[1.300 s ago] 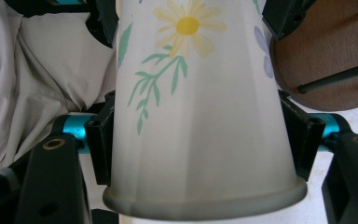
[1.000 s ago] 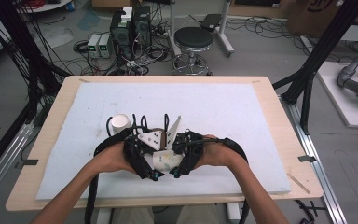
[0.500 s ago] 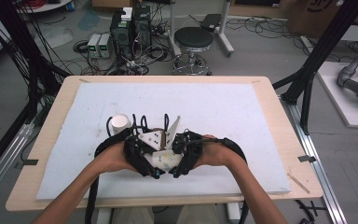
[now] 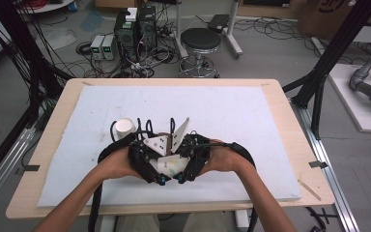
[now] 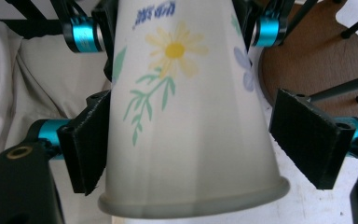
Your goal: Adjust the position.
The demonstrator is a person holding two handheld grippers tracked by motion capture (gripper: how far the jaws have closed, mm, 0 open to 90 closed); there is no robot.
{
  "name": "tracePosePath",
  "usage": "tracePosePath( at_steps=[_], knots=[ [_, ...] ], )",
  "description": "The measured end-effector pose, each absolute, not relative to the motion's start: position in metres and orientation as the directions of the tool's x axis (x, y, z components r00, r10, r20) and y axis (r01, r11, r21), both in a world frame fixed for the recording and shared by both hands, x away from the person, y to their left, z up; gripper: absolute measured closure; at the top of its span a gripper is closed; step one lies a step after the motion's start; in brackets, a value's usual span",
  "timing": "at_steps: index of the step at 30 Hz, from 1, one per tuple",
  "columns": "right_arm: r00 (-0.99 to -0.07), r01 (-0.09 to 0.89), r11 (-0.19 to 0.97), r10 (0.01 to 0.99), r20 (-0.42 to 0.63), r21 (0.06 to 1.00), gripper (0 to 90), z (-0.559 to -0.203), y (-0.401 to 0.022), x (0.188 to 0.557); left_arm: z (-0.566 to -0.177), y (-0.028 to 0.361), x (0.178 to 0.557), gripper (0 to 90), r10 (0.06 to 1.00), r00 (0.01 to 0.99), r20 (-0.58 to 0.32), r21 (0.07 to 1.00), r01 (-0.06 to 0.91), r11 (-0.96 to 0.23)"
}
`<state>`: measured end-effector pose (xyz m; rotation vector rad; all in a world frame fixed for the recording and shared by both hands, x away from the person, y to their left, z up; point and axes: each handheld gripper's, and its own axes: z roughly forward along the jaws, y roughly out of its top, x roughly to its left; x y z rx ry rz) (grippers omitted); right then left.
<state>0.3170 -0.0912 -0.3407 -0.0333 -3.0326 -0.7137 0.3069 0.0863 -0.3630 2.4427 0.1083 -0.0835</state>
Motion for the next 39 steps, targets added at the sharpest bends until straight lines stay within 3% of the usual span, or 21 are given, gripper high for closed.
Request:
tracePosePath(
  at_steps=[8,17,26,31,39],
  knots=[
    [-1.000,0.027,0.849,0.019,0.021,0.528,17.0,-0.329,-0.101,0.318,-0.373,0.092,0.307,36.0,0.074,0.992,-0.106,0.671,0.126,-0.731],
    [-0.998,0.053,0.778,0.053,0.018,0.626,17.1,-0.318,-0.122,0.317,-0.380,0.111,0.304,36.0,0.101,0.987,-0.128,0.772,0.163,-0.614],
    [-0.995,0.086,0.657,0.096,0.030,0.749,17.1,-0.323,-0.153,0.312,-0.389,0.124,0.301,36.0,0.118,0.981,-0.152,0.854,0.191,-0.484],
    [-0.994,0.096,0.594,0.095,0.048,0.799,17.0,-0.329,-0.161,0.309,-0.399,0.128,0.299,36.0,0.101,0.977,-0.186,0.911,0.210,-0.356],
    [-0.991,0.122,0.513,0.104,0.080,0.850,17.0,-0.344,-0.168,0.308,-0.404,0.130,0.298,36.0,0.089,0.978,-0.187,0.939,0.205,-0.276]
  ],
)
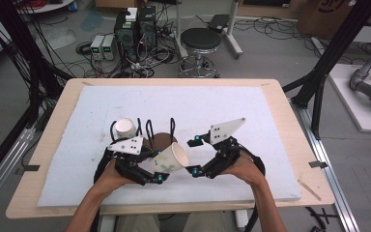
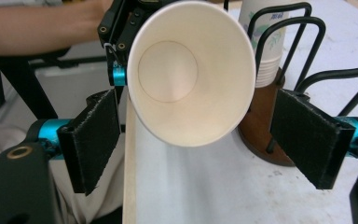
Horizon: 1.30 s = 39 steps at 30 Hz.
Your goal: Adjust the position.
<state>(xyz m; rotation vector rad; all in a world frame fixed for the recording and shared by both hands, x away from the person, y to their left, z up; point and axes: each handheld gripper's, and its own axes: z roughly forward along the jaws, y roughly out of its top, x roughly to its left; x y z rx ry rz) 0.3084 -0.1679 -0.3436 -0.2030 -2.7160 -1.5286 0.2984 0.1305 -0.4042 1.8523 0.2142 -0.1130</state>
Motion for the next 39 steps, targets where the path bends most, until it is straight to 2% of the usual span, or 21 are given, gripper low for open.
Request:
tracePosePath(
  at_steps=[7,35,39],
  knots=[
    [-0.989,0.146,0.420,0.090,0.119,0.896,17.0,-0.359,-0.168,0.309,-0.404,0.134,0.300,36.0,0.069,0.981,-0.183,0.969,0.192,-0.156],
    [-0.986,0.159,0.340,-0.001,0.170,0.927,17.1,-0.371,-0.145,0.315,-0.409,0.115,0.300,36.0,0.030,0.987,-0.158,0.976,0.160,-0.146],
    [-0.986,0.153,0.333,-0.015,0.167,0.930,20.7,-0.371,-0.144,0.316,-0.409,0.114,0.300,36.0,0.029,0.987,-0.157,0.976,0.159,-0.149]
  ],
)
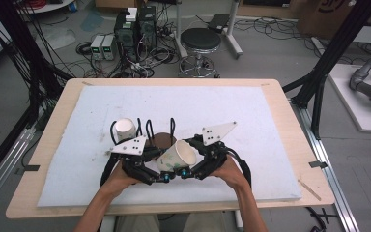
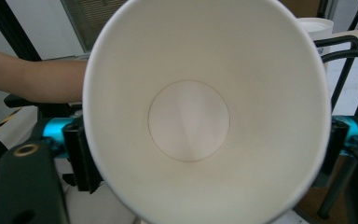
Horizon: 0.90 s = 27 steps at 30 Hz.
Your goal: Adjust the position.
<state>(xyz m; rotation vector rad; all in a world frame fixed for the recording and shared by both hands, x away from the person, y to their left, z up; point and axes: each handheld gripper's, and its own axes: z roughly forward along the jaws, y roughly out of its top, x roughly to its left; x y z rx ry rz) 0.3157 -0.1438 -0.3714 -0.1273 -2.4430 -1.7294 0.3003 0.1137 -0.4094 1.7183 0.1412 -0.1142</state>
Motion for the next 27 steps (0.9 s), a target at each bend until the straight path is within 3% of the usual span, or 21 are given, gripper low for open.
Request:
tracePosePath(
  at_steps=[4,10,11,12,13,14,27],
  knots=[
    [-0.984,0.158,0.316,-0.027,0.175,0.935,27.9,-0.3712,-0.1439,0.3162,-0.4094,0.1130,0.3005,36.0,0.021,0.988,-0.153,0.976,0.154,-0.152],
    [-0.986,0.147,0.316,-0.029,0.164,0.937,30.2,-0.3711,-0.1439,0.3160,-0.4093,0.1130,0.2999,35.6,0.020,0.988,-0.151,0.976,0.152,-0.154],
    [-0.986,0.147,0.321,-0.029,0.165,0.935,30.3,-0.3709,-0.1440,0.3156,-0.4094,0.1127,0.2998,32.1,0.018,0.987,-0.157,0.975,0.158,-0.155],
    [-0.986,0.149,0.321,-0.028,0.166,0.935,30.3,-0.3708,-0.1440,0.3154,-0.4094,0.1127,0.2998,20.6,0.018,0.987,-0.157,0.975,0.158,-0.155],
    [-0.986,0.149,0.321,-0.028,0.166,0.935,30.3,-0.3708,-0.1440,0.3154,-0.4092,0.1112,0.2995,20.6,0.040,0.987,-0.159,0.975,0.163,-0.153],
    [-0.986,0.148,0.320,-0.026,0.165,0.936,30.5,-0.3708,-0.1443,0.3157,-0.4096,0.1109,0.2999,1.7,0.040,0.983,-0.180,0.971,0.184,-0.153],
    [-0.986,0.154,0.327,-0.010,0.167,0.932,31.3,-0.3693,-0.1476,0.3164,-0.4079,0.1119,0.2961,1.7,0.062,0.984,-0.168,0.966,0.177,-0.190]
  ],
)
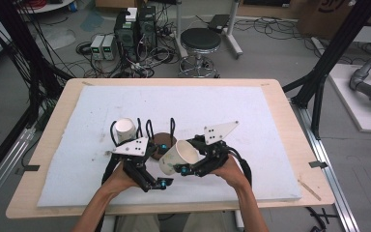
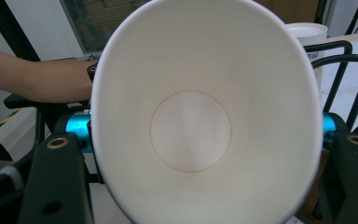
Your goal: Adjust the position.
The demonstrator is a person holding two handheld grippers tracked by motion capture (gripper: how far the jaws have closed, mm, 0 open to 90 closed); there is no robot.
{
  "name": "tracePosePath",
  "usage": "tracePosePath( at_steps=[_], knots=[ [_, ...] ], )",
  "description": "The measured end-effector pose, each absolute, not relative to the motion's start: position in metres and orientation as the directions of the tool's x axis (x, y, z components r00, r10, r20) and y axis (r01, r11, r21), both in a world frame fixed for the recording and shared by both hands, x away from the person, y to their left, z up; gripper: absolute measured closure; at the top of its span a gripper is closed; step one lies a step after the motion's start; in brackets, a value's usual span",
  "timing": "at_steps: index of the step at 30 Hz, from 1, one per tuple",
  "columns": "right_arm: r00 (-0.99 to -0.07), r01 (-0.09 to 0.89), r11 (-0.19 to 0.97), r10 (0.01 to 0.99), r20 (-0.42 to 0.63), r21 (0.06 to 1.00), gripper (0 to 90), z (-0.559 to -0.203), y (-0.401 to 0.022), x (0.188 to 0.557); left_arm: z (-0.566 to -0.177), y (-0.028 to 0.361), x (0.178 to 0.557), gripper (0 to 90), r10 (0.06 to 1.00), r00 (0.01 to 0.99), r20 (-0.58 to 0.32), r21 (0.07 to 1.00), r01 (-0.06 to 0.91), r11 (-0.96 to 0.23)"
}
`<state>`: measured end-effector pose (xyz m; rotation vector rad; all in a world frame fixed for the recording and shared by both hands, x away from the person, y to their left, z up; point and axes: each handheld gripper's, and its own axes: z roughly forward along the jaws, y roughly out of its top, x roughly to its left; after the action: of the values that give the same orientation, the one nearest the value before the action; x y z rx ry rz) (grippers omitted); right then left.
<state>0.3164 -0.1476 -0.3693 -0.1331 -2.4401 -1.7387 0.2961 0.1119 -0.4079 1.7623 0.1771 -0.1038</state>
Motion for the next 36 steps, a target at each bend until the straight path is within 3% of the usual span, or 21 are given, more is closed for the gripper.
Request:
tracePosePath(
  at_steps=[4,10,11,26,36],
  knots=[
    [-0.987,0.152,0.338,-0.006,0.164,0.929,31.3,-0.369,-0.149,0.316,-0.406,0.118,0.289,1.7,0.080,0.985,-0.150,0.959,0.165,-0.232],
    [-0.988,0.150,0.374,0.029,0.150,0.915,31.2,-0.368,-0.157,0.316,-0.403,0.154,0.275,1.7,0.208,0.971,-0.120,0.952,0.172,-0.252],
    [-0.989,0.146,0.381,0.036,0.143,0.913,31.1,-0.367,-0.157,0.316,-0.403,0.169,0.270,1.7,0.262,0.959,-0.108,0.950,0.178,-0.257],
    [-0.980,0.191,0.485,0.148,0.135,0.853,30.8,-0.364,-0.170,0.322,-0.422,0.234,0.255,1.7,0.484,0.869,-0.105,0.946,0.237,-0.220],
    [-0.954,0.248,0.594,0.286,0.087,0.765,30.8,-0.363,-0.174,0.331,-0.443,0.261,0.263,1.7,0.734,0.670,-0.111,0.930,0.331,-0.162]
  ],
)
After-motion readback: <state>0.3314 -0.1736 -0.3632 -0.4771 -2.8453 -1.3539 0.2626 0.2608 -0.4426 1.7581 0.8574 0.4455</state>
